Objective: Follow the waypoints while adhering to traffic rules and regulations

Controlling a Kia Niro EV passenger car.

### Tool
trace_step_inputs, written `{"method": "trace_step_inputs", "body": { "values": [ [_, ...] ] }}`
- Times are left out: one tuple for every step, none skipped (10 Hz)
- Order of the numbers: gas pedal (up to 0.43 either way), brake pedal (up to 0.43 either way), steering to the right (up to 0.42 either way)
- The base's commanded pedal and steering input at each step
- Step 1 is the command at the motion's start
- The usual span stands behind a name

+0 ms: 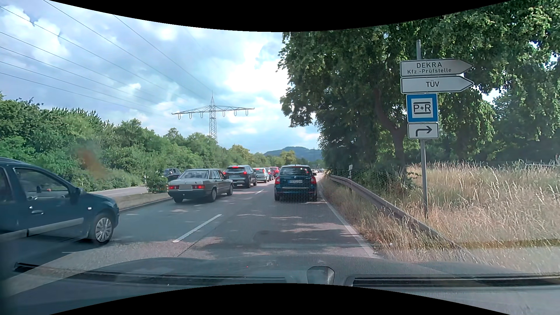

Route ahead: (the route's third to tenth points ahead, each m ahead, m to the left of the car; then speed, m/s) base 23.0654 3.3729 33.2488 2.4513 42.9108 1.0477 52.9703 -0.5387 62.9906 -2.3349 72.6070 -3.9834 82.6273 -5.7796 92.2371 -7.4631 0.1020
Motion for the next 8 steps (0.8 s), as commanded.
{"method": "trace_step_inputs", "body": {
  "values": [
    [0.0, 0.0, 0.0],
    [0.0, 0.0, 0.0],
    [0.0, 0.0, 0.0],
    [0.0, 0.0, 0.0],
    [0.0, 0.0, 0.0],
    [0.039, 0.0, 0.0],
    [0.059, 0.0, 0.0],
    [0.11, 0.0, 0.0]
  ]
}}
